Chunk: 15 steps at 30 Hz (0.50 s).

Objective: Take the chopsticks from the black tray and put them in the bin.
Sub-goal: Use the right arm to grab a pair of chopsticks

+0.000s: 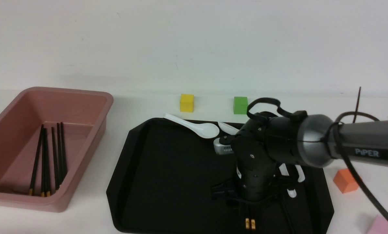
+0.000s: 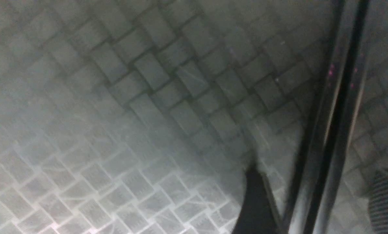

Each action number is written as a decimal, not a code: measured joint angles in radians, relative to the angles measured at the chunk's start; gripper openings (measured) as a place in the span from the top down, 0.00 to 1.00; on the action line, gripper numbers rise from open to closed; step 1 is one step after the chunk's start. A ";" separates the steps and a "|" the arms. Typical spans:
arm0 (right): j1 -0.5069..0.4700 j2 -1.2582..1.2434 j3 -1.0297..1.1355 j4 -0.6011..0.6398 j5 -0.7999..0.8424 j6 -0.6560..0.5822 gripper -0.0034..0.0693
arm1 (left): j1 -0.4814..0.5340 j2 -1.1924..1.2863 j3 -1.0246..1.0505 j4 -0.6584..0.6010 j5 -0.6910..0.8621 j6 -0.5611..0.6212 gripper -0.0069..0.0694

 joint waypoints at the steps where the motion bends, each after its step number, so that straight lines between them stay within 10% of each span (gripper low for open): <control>1: 0.000 0.000 0.000 0.001 0.000 0.000 0.34 | 0.000 0.000 0.000 0.000 0.000 0.000 0.70; 11: 0.000 0.013 -0.012 0.067 -0.015 -0.032 0.77 | 0.000 0.000 0.000 0.000 0.000 0.000 0.69; 15: 0.000 0.007 -0.018 0.077 -0.011 -0.082 0.77 | 0.000 0.000 0.000 0.000 0.000 0.000 0.68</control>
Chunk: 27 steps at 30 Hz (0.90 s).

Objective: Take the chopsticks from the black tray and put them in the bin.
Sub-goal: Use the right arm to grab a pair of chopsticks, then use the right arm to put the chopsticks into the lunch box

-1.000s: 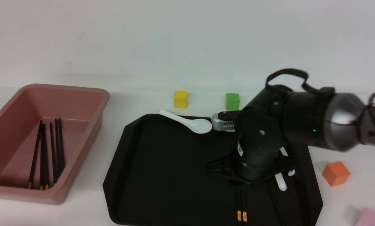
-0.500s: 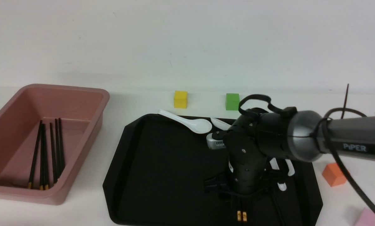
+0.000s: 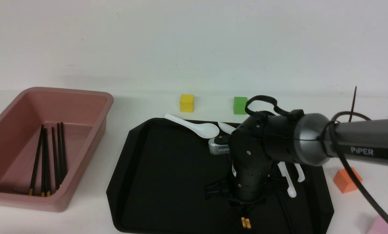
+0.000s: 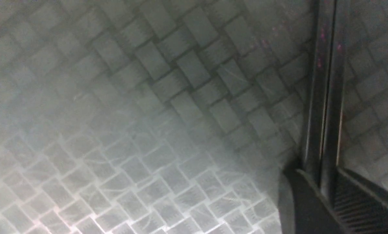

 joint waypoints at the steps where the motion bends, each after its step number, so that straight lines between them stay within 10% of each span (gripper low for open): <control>1: 0.000 -0.001 -0.001 0.004 0.006 -0.009 0.77 | 0.000 0.000 0.000 -0.001 0.000 0.000 0.68; 15: 0.000 -0.093 -0.256 0.104 0.341 -0.248 0.77 | 0.000 0.000 0.000 -0.001 0.000 0.000 0.66; 27: 0.008 0.081 -0.688 0.828 0.125 -0.826 0.77 | 0.000 0.000 0.000 0.000 0.000 0.000 0.64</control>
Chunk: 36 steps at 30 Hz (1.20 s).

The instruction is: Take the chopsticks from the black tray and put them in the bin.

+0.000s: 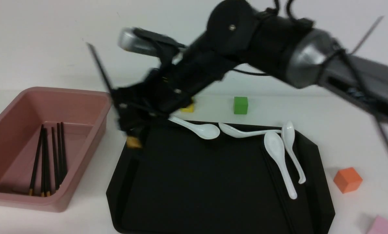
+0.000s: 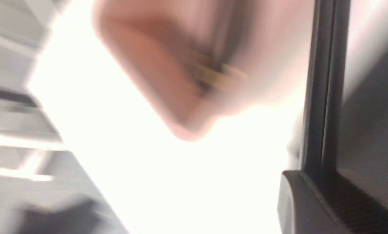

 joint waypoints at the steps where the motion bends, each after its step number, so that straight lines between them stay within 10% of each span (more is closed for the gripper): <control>1: 0.010 0.072 -0.060 0.146 -0.028 -0.099 0.77 | 0.000 0.000 0.000 0.000 0.000 0.000 0.64; 9: 0.097 0.337 -0.222 0.535 -0.244 -0.434 0.77 | 0.000 0.000 0.000 0.000 0.000 0.000 0.62; 24: 0.103 0.397 -0.229 0.583 -0.403 -0.551 0.51 | 0.000 0.000 0.000 0.000 0.000 0.000 0.62; 32: 0.029 0.219 -0.232 0.414 -0.073 -0.463 0.83 | 0.000 0.000 0.000 0.000 0.000 0.000 0.62; 36: -0.012 0.071 -0.238 0.130 0.145 -0.315 0.97 | 0.000 0.000 0.000 0.000 0.000 0.000 0.62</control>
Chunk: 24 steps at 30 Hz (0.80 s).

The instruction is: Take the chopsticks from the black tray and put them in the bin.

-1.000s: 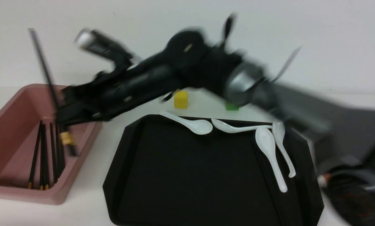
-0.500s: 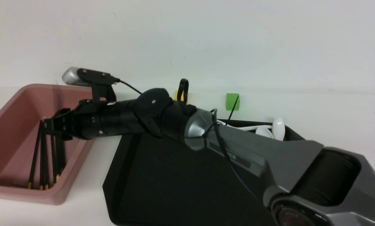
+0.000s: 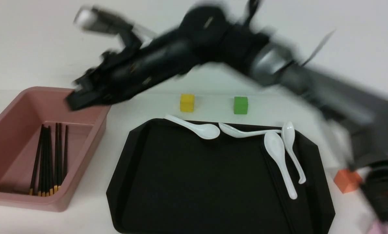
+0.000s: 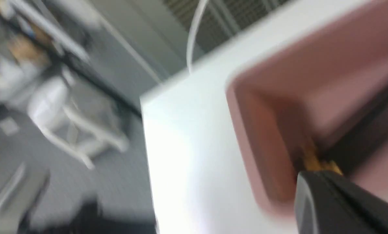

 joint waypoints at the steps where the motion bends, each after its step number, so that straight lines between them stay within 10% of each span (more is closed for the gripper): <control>1: -0.007 -0.038 0.000 -0.085 0.056 0.048 0.97 | 0.000 0.000 0.000 0.000 0.000 0.000 0.62; 10: -0.015 -0.300 0.009 -0.726 0.192 0.414 0.95 | 0.000 -0.001 0.000 -0.001 0.000 0.000 0.62; 24: -0.016 -0.978 0.572 -0.912 0.201 0.481 0.95 | 0.000 -0.001 0.000 -0.001 0.000 0.000 0.60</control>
